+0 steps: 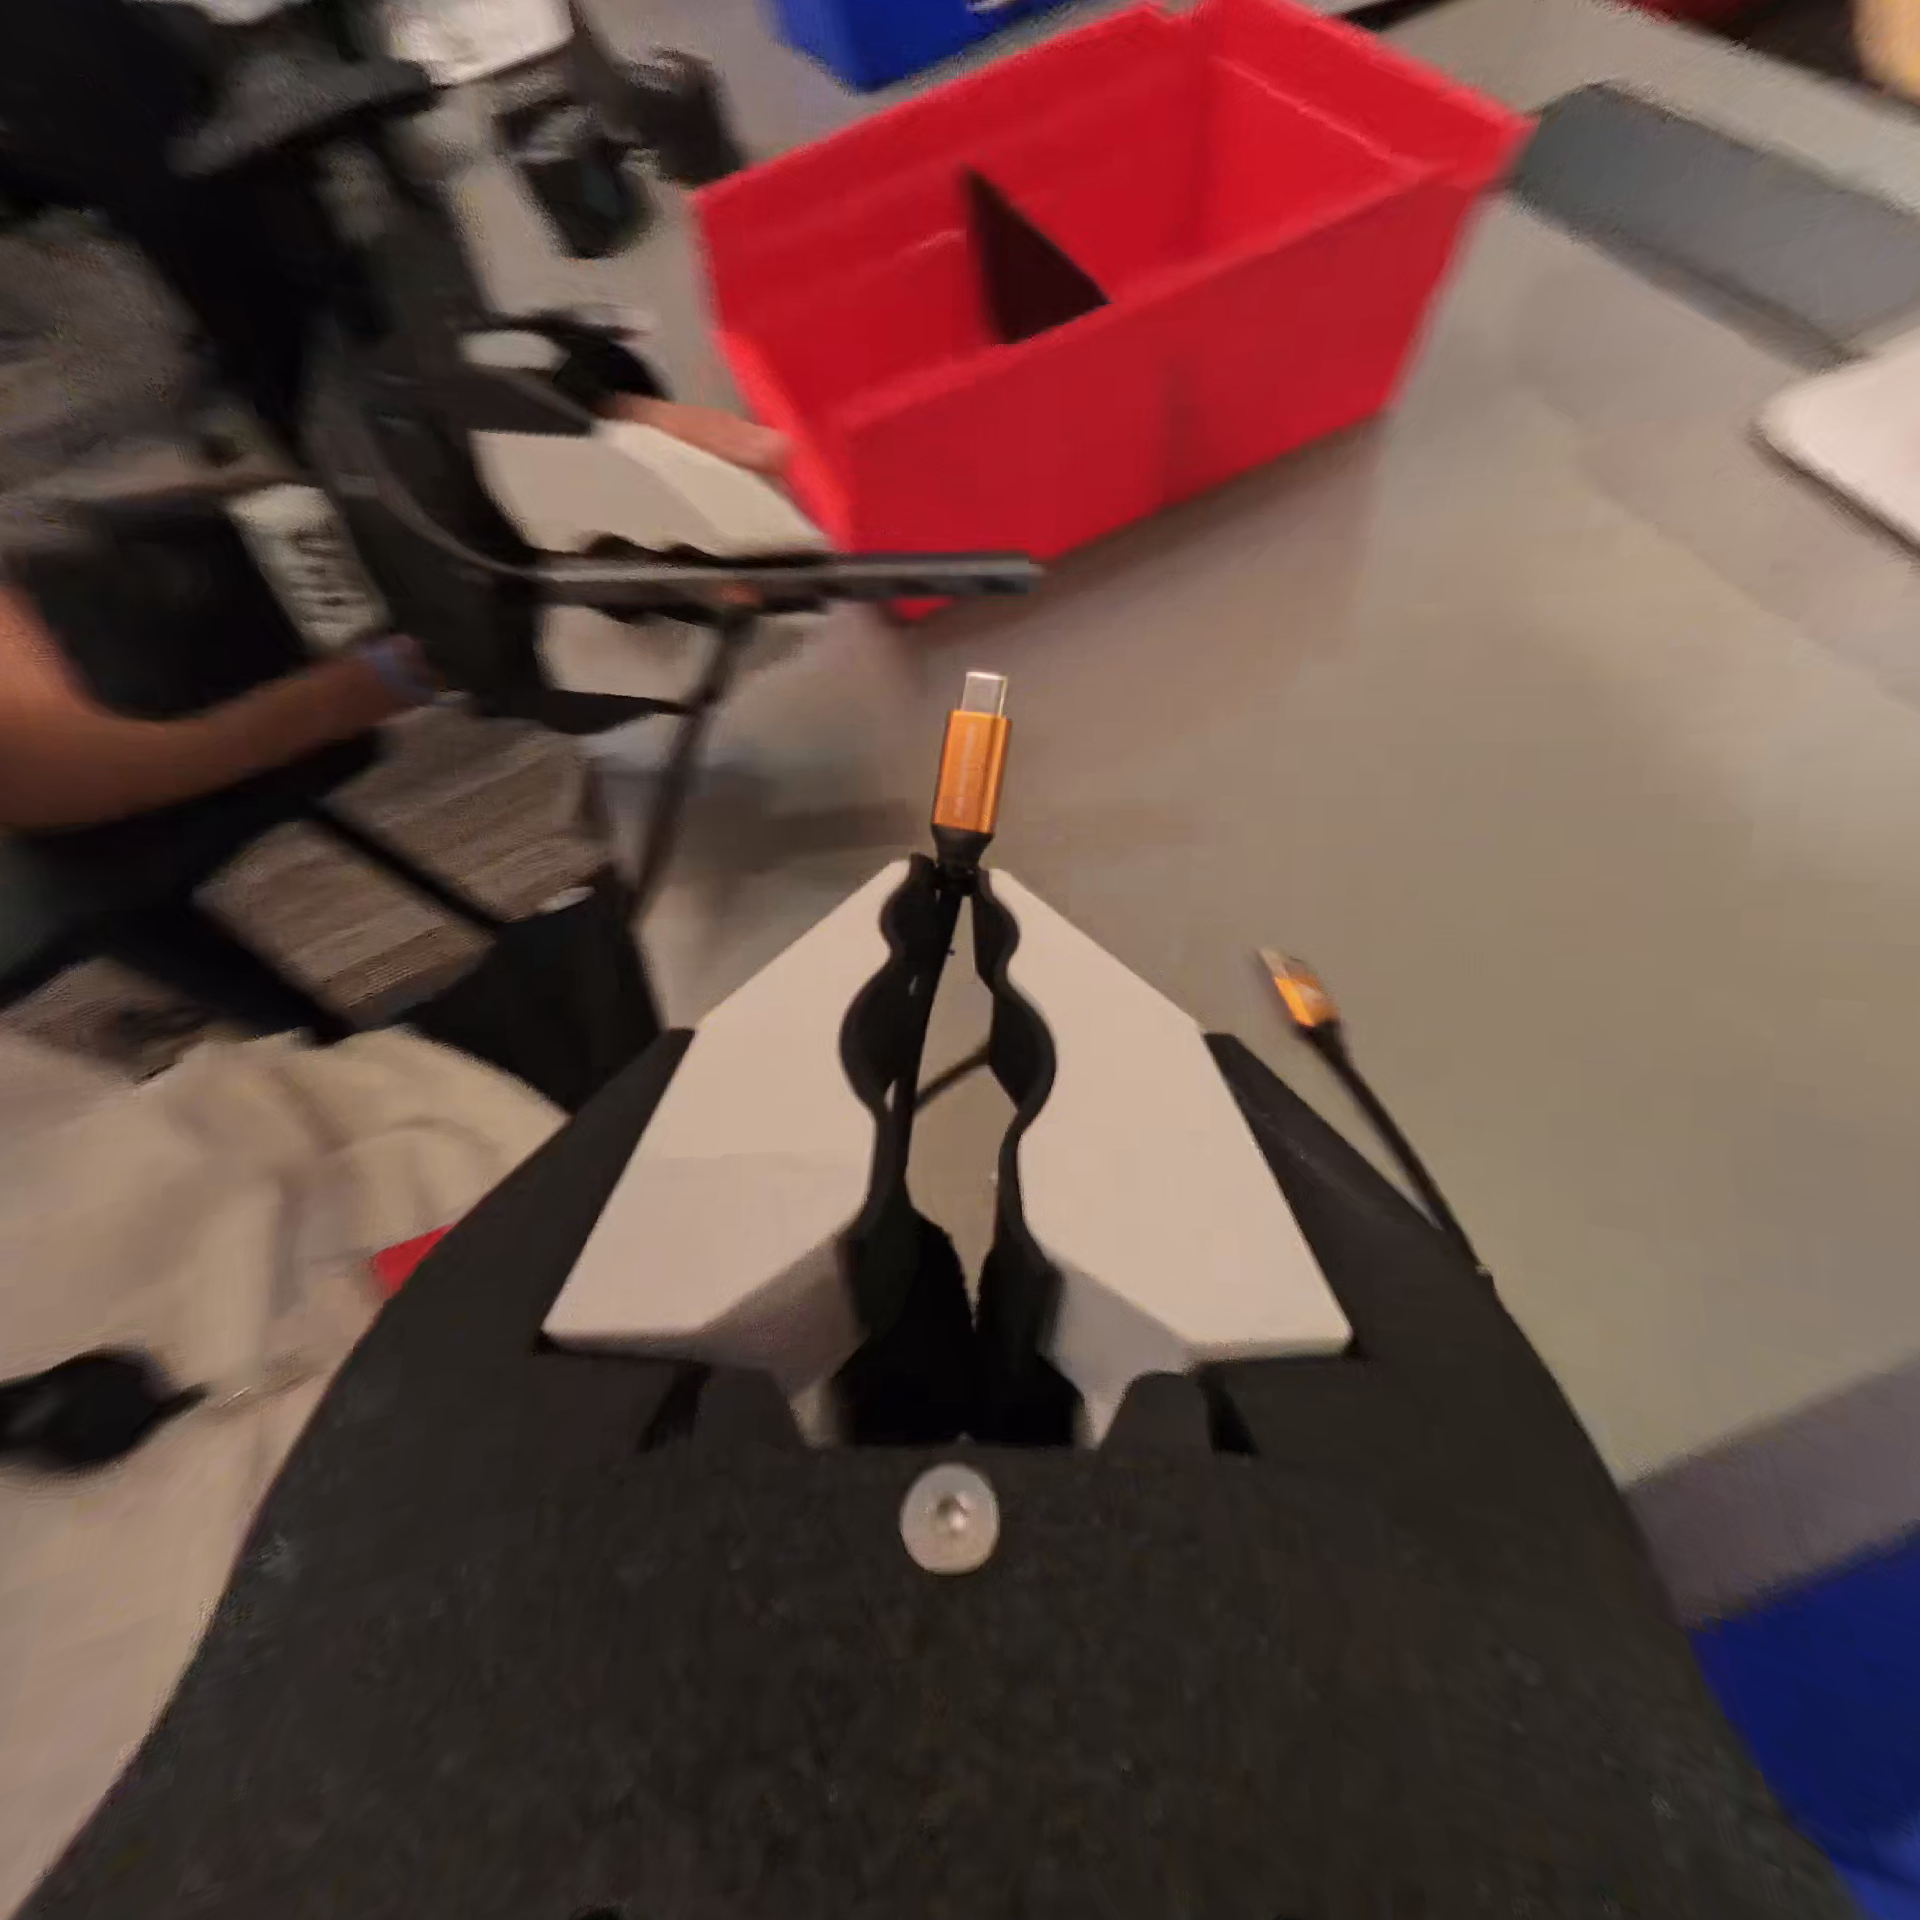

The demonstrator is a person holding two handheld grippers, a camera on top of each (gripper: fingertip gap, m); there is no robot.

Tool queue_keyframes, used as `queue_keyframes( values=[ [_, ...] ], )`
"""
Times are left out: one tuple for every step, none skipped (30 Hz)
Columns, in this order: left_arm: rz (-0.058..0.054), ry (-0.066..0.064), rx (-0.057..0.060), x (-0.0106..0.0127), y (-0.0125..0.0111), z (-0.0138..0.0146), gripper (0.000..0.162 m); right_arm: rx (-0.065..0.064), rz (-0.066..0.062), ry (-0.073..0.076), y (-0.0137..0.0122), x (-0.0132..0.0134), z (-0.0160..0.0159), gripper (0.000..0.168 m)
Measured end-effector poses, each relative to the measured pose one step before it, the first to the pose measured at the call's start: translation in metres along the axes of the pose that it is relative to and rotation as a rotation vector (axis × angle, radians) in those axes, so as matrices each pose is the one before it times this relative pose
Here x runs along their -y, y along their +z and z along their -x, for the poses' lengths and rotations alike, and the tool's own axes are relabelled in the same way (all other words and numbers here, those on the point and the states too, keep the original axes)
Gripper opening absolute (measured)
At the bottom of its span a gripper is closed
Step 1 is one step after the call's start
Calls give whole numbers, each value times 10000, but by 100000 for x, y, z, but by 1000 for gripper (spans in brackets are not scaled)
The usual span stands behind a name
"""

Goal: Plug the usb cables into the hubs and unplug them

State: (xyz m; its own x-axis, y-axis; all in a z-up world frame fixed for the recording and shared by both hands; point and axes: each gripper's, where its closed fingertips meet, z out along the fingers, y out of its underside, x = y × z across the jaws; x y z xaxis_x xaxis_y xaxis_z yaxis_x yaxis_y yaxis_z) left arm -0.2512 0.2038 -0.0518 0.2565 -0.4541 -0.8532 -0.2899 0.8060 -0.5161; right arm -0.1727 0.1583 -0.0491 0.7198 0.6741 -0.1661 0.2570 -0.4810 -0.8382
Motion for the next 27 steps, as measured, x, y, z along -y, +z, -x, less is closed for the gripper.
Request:
queue_keyframes(
  values=[
    [-44, 158, -101, 185, 66, -217, 10, 664, 165, -53, -127, 577, 1080, 4],
    [-81, 139, -106, 240, 45, -256, 10, 676, 205, 0, 168, 348, 1014, 4],
    [-104, 101, -93, 296, 35, -264, 10, 645, 316, 164, 390, 58, 802, 4],
    [-147, 43, -110, 372, 17, -297, 10, 396, 465, 168, 556, -290, 341, 5],
    [-170, 12, -162, 427, 3, -364, 10, 166, 548, -2, 592, -481, -9, 4],
    [-129, 38, -183, 361, 11, -402, 10, 142, 528, -97, 547, -509, -17, 5],
    [-69, 91, -107, 270, 35, -307, 10, 49, 406, -57, 447, -337, -167, 4],
    [-12, 102, -65, 172, 61, -220, 10, 114, 307, -1, 360, -242, -43, 4],
    [6, 76, -76, 126, 61, -216, 10, 261, 301, 24, 313, -305, 211, 3],
    [0, 68, -58, 106, 46, -170, 10, 149, 172, -11, 243, -183, 98, 4],
    [15, 94, -36, 88, 33, -144, 10, 85, 124, 27, 196, -132, 27, 4],
    [28, 128, -41, 49, 17, -148, 10, 79, 167, 20, 194, -231, 33, 4],
    [24, 145, -38, 57, 18, -152, 10, -15, 114, -29, 157, -143, -77, 4],
    [15, 119, -34, 56, 21, -146, 10, 8, 78, 33, 138, -97, -72, 4],
    [4, 92, -15, 68, 25, -95, 10, 11, 63, 44, 128, -74, -75, 4],
    [8, 85, 5, 53, 38, -57, 10, -7, -14, 17, 97, 33, -118, 4],
    [21, 59, -25, 15, 48, -72, 10, 30, 22, 41, 115, -36, -71, 4],
    [10, 42, -9, 14, 42, -36, 10, -24, 80, 2, 141, -160, -138, 4],
    [13, 26, 11, 9, 21, -10, 10, 13, 4, 16, 139, -45, -89, 4],
    [22, 9, -12, -5, 27, -40, 10, 74, -44, 70, 96, 32, 9, 3],
    [12, 13, -13, -2, -4, -34, 11, 23, 33, 39, 96, -74, -40, 4],
    [4, 25, 1, 0, 4, -4, 11, -54, 58, -36, 121, -109, -96, 4],
    [11, 14, -19, -7, -1, -29, 10, 52, -54, 5, 59, 87, 74, 5],
    [7, 21, -21, -14, 5, -32, 10, 96, -8, 61, 43, 31, 143, 5],
    [-16, 55, -4, 32, -9, -35, 10, -88, 82, -7, 69, -112, -129, 4],
    [-5, 82, -42, 31, -2, -102, 10, -41, 87, -23, 93, -120, -48, 5],
    [23, 132, -39, -6, 25, -135, 10, 49, 62, 27, 107, -80, 52, 4]
  ],
)
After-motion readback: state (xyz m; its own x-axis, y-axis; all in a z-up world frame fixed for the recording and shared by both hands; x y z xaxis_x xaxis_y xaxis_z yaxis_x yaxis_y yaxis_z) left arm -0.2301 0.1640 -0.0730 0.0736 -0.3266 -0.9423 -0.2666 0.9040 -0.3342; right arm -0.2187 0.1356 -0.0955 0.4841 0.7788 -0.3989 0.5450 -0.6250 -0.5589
